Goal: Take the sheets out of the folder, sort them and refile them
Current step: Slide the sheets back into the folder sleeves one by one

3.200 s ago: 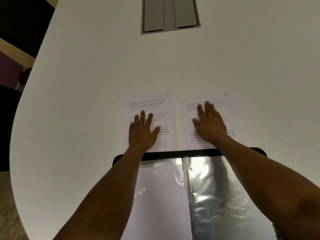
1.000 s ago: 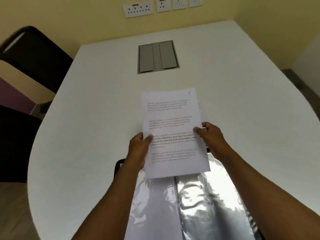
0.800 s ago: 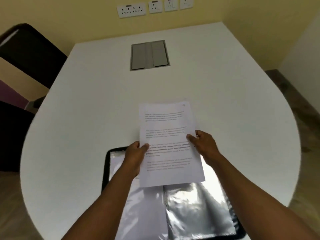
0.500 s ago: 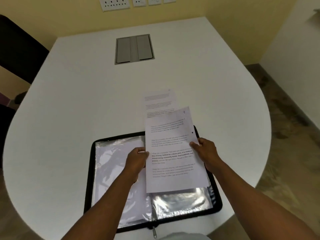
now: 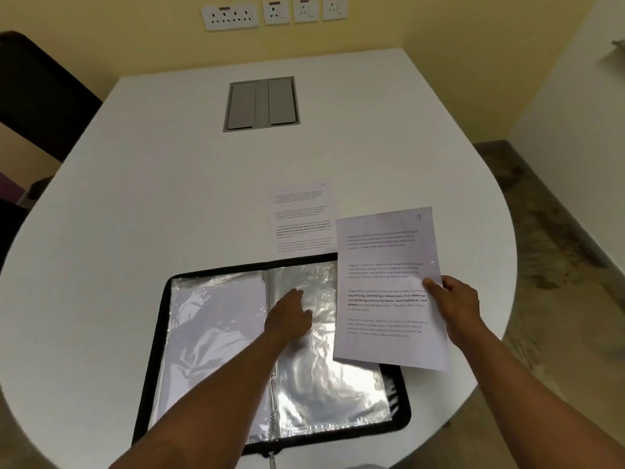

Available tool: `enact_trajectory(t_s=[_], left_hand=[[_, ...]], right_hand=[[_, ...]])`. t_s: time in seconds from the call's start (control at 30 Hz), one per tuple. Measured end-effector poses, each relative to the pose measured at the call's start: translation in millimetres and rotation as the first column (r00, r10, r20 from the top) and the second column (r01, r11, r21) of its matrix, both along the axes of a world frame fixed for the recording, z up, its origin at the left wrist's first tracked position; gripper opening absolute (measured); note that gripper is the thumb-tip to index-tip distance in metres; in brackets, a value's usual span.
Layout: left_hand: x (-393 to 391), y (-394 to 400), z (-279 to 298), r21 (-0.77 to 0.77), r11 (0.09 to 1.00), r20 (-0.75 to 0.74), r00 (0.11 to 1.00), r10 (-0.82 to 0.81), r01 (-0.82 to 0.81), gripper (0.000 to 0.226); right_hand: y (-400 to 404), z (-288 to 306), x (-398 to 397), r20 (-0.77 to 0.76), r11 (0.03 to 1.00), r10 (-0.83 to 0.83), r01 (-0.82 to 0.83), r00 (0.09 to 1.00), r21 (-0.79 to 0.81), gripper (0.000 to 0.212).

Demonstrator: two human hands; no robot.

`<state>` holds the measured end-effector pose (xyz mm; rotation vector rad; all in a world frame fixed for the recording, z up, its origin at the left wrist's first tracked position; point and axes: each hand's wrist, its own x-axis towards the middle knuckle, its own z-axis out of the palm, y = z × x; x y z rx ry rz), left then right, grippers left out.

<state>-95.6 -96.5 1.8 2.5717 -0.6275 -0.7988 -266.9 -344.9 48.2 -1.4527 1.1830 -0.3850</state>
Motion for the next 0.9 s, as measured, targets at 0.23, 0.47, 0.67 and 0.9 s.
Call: enact_trajectory(t_s=[0.23,0.47,0.67,0.9], left_hand=[[25.3,-21.4,-12.2,0.137,0.985,0.172,0.977,-0.128,0.105,0.064],[47.3,-31.9,-30.0,0.214,0.956,0.289,0.922,-0.258,0.201,0.062],[50.4,-32.6,-37.9,0.233,0.950,0.444,0.847,-0.293,0.207,0.042],[65.6,-41.8,-33.6,0.196,0.958,0.402,0.875,-0.271,0.207,0.028]], right_hand=[[-12.5,-6.0,4.9,0.035,0.998,-0.036,0.034,0.999,0.049,0.006],[-23.5,-10.8,28.8,0.063,0.991,-0.100,0.094,0.993,0.097,0.015],[-30.4,-12.0,59.6,0.065,0.990,-0.105,0.098,0.992,0.102,0.008],[-37.9,-20.1,87.3,0.070,0.986,-0.129,0.120,0.989,0.117,0.002]])
